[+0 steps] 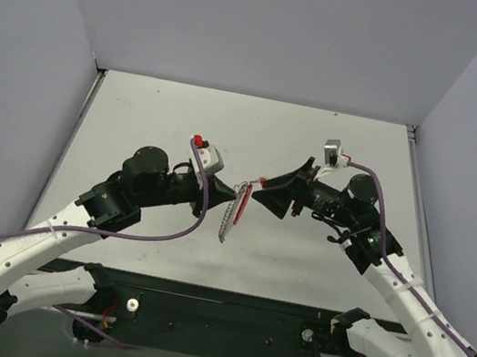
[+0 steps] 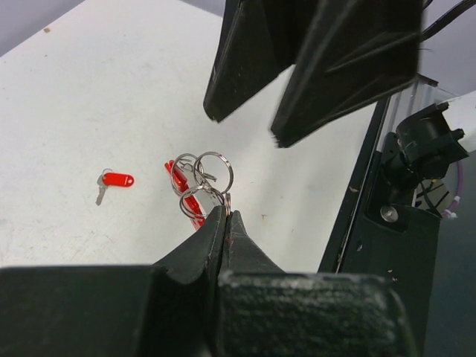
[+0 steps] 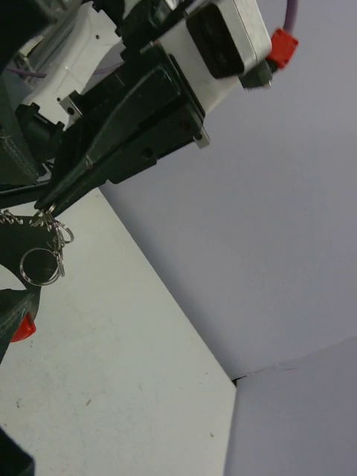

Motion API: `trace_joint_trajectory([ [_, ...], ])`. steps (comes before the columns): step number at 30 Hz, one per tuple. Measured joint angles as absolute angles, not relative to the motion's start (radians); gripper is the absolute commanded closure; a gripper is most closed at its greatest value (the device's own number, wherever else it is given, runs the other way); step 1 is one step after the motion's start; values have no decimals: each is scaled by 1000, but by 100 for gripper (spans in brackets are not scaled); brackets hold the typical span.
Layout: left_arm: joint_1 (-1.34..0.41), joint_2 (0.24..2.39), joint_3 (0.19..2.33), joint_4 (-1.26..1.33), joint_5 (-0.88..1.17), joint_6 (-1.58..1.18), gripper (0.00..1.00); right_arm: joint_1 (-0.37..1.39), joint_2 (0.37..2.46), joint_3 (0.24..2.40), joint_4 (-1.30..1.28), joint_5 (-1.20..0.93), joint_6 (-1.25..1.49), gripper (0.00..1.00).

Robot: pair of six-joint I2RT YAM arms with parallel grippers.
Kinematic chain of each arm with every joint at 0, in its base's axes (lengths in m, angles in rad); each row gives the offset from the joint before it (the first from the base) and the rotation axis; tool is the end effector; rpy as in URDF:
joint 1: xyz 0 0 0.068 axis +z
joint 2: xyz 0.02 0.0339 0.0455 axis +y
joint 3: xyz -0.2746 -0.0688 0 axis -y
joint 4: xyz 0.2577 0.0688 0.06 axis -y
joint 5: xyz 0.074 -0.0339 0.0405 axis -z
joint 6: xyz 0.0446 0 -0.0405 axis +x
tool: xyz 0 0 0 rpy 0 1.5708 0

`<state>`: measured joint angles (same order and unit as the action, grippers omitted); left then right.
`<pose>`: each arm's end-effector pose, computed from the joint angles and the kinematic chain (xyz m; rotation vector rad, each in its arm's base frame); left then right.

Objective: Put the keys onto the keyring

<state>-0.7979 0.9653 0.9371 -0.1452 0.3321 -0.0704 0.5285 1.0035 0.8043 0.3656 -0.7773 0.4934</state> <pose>0.1554 -0.1801 0.3719 0.8815 1.5998 -0.9141 0.1926 0.1487 0.3704 -0.7260 1.4352 1.3538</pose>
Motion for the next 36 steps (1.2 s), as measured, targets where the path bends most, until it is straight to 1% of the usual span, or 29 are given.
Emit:
trace_joint_trajectory([
  [2,-798,961,937,-136,353,-70,100,522,945,796,364,-785,471,27],
  [5,-798,960,937,-127,390,-66,100,517,880,794,362,-802,442,21],
  [8,-798,963,937,-123,430,-66,100,517,860,795,361,-839,424,20],
  [13,-798,994,951,-125,500,-63,100,517,896,807,375,-926,437,21],
  [14,-798,1006,957,-125,512,-62,100,517,908,808,392,-952,453,23],
  [21,-798,1032,968,-123,552,-67,100,533,959,810,472,-1044,524,28],
  [27,-798,1032,968,-112,557,-71,100,543,987,810,502,-1084,549,41],
  [28,-798,1032,968,-108,558,-72,100,544,993,810,511,-1089,555,46],
  [36,-797,1031,968,-78,559,-79,100,544,1041,810,550,-1115,596,59],
])
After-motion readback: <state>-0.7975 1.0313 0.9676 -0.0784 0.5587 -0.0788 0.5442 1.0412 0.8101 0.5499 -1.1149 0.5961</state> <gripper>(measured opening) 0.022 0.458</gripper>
